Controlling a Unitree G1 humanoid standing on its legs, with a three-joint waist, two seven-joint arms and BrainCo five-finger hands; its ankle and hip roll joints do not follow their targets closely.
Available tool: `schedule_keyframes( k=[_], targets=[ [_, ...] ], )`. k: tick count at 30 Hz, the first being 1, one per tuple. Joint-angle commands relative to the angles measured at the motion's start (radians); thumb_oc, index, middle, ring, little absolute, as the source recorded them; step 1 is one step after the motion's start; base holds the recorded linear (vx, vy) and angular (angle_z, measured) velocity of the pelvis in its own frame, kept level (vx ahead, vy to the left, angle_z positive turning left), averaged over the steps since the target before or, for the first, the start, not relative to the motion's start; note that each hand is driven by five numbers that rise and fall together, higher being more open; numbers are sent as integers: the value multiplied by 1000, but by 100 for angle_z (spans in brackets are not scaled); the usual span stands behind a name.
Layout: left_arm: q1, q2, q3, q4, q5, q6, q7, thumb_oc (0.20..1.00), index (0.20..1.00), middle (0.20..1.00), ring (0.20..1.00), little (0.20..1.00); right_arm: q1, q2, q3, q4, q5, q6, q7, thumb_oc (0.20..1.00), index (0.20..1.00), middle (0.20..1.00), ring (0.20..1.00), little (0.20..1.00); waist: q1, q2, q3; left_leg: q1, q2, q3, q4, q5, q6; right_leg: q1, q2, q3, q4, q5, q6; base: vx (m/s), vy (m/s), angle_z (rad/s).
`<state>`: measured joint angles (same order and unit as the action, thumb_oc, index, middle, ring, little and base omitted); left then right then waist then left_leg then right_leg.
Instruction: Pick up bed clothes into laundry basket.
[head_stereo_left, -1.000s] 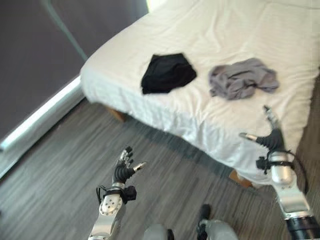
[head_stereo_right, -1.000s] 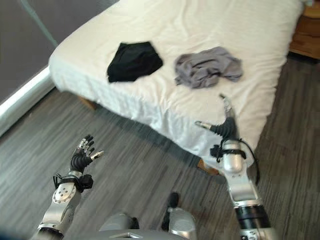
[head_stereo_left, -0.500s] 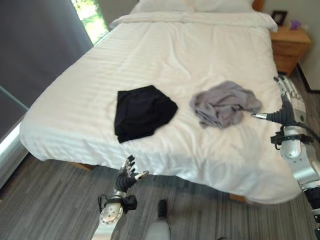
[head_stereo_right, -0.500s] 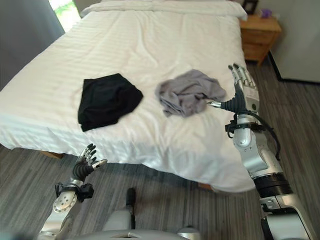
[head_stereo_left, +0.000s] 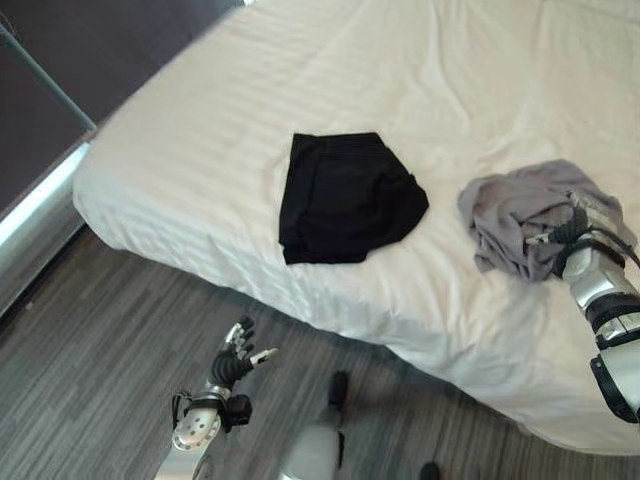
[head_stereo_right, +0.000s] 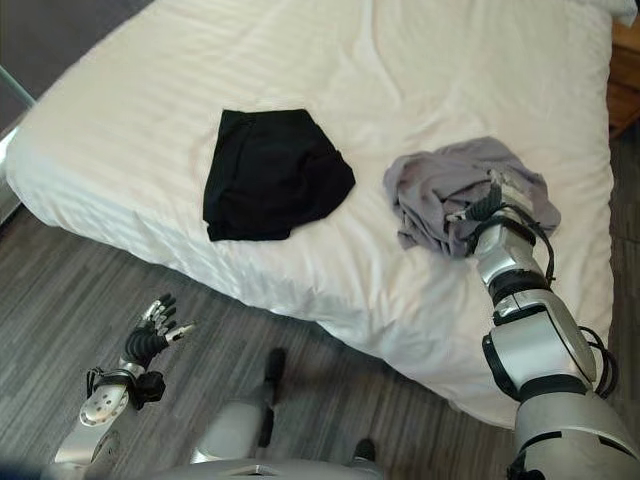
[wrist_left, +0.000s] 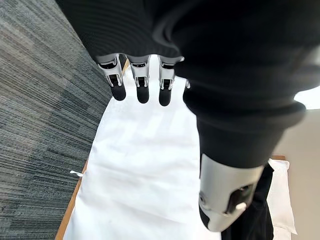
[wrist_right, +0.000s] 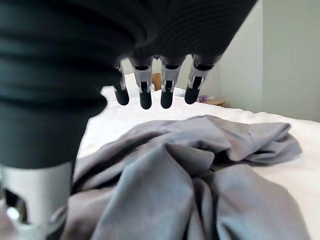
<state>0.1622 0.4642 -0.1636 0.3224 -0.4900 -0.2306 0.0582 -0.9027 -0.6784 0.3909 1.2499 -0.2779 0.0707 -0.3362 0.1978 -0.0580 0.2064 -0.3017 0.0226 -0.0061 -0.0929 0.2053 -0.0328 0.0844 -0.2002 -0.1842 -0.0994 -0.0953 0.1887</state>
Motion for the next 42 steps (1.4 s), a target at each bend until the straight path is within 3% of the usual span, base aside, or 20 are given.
schedule_keyframes(
  k=[1,2,6,9,11,13,14,15,16,19,20,27,30,31,35,36,37,38,40,42],
  targets=[
    [-109,-18,-44,-19,-8,-42,9,1000,1000,1000,1000,1000,-46,-81,47,-9,67,-21,7,1000,1000,1000,1000,1000,15,28,15,54,79,-6,6,-77,-130,-53,-43,3,12,93,45,14,33,11],
    [-177,-54,-56,48,-19,-41,38,1000,1000,1000,1000,1000,-38,-56,28,14,98,-13,10,200,200,200,200,200,12,30,21,35,70,-8,6,-79,-130,-67,-50,2,12,95,52,9,28,7],
    [-162,-56,-42,71,-27,-44,32,1000,1000,1000,1000,1000,-16,-60,19,61,129,-20,50,200,200,200,200,200,18,28,20,31,62,-5,6,-83,-126,-71,-61,-7,12,103,59,25,13,-3],
    [-187,-7,16,68,16,-59,61,1000,1000,1000,1000,1000,66,-88,-9,-8,150,-42,59,200,200,200,200,200,0,20,16,55,56,15,6,-103,-118,-63,-87,-9,12,125,73,22,57,0],
    [-230,44,74,53,46,-71,105,1000,1000,1000,1000,1000,135,-146,-43,-142,151,-55,48,200,200,200,200,200,-22,10,8,79,57,33,6,-116,-114,-57,-95,-5,12,148,73,40,61,-3],
    [-185,155,211,-17,-10,-98,84,1000,1000,1000,1000,1000,234,-253,-118,-283,165,-70,57,200,200,200,200,200,-28,3,-1,115,57,48,6,-131,-110,-37,-108,-8,12,170,73,36,54,-4],
    [-186,157,210,-17,-11,-97,83,1000,1000,1000,1000,1000,240,-253,-124,-287,164,-68,57,200,200,200,200,200,-25,2,-2,112,57,48,6,-127,-109,-41,-107,-7,12,174,73,75,134,-26],
    [-341,239,208,13,124,-117,211,1000,1000,1000,1000,1000,351,-356,-262,-524,176,-89,11,200,200,200,200,200,-79,-12,-31,166,56,77,6,-153,-107,-19,-121,0,12,213,73,120,146,-24],
    [-376,260,215,12,155,-115,239,1000,1000,1000,1000,1000,374,-379,-304,-556,180,-96,-2,200,200,200,200,200,-98,-13,-43,188,56,84,6,-167,-106,-7,-124,-1,12,220,73,156,182,-13],
    [-401,276,220,3,175,-109,263,1000,1000,1000,1000,1000,411,-395,-358,-584,189,-101,-16,200,200,200,200,200,-104,-16,-52,200,55,92,6,-170,-103,-5,-128,2,12,232,73,61,73,-35],
    [-419,325,267,-124,313,-66,315,1000,1000,1000,1000,1000,522,-437,-536,-666,199,-95,-49,200,200,200,200,200,-145,-19,-76,245,50,106,6,-199,-95,22,-139,-2,19,253,73,141,121,-77],
    [-554,383,193,5,587,61,364,1000,1000,1000,1000,1000,634,-477,-734,-750,244,-105,-87,200,200,200,200,200,-224,-33,-104,304,58,175,6,-226,-84,-5,-151,9,63,350,73,66,67,-33],
    [-557,413,195,129,703,141,382,1000,1000,1000,1000,1000,686,-456,-766,-779,214,-99,-80,200,200,200,200,200,-224,-24,-94,335,77,243,6,-235,-81,-38,-165,-77,101,374,73,-4,81,-62],
    [-561,413,191,133,706,142,384,1000,1000,1000,1000,1000,688,-454,-768,-781,213,-98,-80,200,200,200,200,200,-223,-25,-94,336,78,245,6,-236,-81,-39,-165,-76,102,374,73,-11,65,-81],
    [-578,466,163,373,857,271,372,1000,1000,1000,1000,1000,720,-419,-761,-801,172,-85,-82,200,200,200,200,200,-215,-18,-83,388,95,333,6,-254,-76,-58,-181,-238,129,376,73,8,78,-80],
    [-583,467,159,377,858,270,372,1000,1000,1000,1000,1000,722,-417,-764,-802,170,-84,-82,200,200,200,200,200,-213,-19,-82,389,95,333,6,-255,-76,-57,-181,-238,128,377,73,-2,97,-105],
    [-609,483,81,647,955,334,310,1000,1000,1000,1000,1000,728,-390,-740,-812,162,-80,-90,200,200,200,200,200,-220,-20,-74,421,92,385,6,-261,-71,-69,-186,-288,123,382,73,8,101,-88],
    [-612,468,48,736,993,340,280,1000,1000,1000,1000,1000,729,-390,-734,-812,161,-80,-89,200,200,200,200,200,-223,-22,-71,431,85,391,6,-265,-69,-68,-186,-284,118,385,73,8,102,-66],
    [-612,437,18,833,1030,343,247,219,219,219,219,219,732,-390,-734,-820,163,-81,-85,200,200,200,200,200,-228,-24,-66,443,79,397,6,-270,-67,-69,-188,-273,114,390,73,35,66,-54],
    [-607,370,-17,955,1041,330,197,200,200,200,200,200,736,-398,-720,-846,172,-101,-78,200,200,200,200,200,-253,-22,-61,459,63,404,6,-277,-64,-67,-193,-257,106,400,73,43,73,-16]
  ],
)
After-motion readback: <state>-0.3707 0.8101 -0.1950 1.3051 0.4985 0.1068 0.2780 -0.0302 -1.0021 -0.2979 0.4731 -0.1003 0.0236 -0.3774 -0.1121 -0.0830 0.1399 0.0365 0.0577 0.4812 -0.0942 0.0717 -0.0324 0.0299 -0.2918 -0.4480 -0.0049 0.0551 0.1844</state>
